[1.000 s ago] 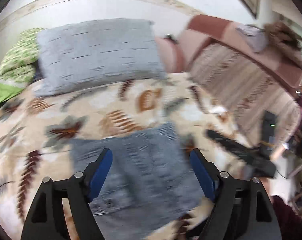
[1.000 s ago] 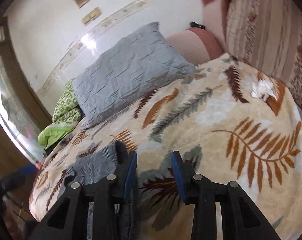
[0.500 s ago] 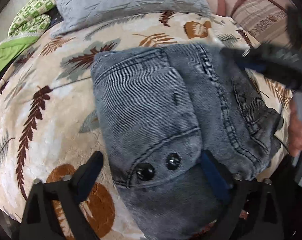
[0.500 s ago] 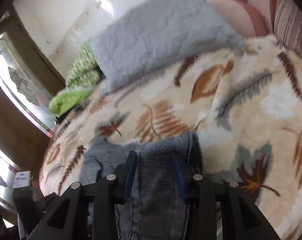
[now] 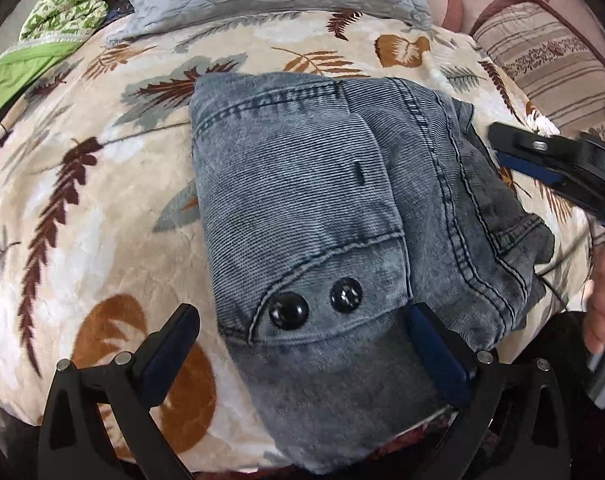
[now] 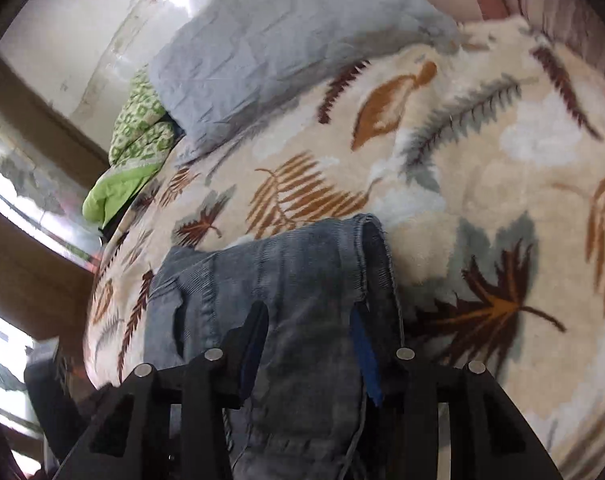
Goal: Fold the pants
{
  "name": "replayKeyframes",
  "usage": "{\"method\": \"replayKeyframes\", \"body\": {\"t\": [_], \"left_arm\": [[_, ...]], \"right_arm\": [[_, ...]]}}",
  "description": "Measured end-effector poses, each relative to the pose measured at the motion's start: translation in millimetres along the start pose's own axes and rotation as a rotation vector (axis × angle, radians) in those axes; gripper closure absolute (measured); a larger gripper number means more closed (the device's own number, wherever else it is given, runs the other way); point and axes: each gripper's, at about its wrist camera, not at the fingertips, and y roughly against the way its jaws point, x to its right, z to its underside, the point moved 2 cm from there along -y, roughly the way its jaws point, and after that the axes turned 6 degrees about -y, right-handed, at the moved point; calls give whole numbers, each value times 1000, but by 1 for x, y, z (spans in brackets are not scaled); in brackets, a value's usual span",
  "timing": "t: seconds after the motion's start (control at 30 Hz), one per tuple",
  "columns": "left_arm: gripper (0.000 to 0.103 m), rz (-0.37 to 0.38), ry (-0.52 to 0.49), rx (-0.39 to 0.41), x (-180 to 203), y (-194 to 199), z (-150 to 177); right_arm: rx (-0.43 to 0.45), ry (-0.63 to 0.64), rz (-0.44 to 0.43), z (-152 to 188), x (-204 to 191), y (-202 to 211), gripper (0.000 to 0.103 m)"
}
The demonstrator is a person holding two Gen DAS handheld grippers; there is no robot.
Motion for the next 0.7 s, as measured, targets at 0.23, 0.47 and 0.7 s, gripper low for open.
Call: {"method": "replayKeyframes", "body": {"t": [0.23, 0.47, 0.7], "left_arm": [[0, -134, -55, 61, 7, 32, 4], [0, -176, -95, 25, 7, 12, 22], [0, -230, -158, 49, 18, 8, 22]], "right_arm": [[-64, 90, 73, 36, -19, 6, 51], [-16, 177, 119, 80, -5, 5, 50], [18, 180, 97, 93, 3, 14, 49]]}}
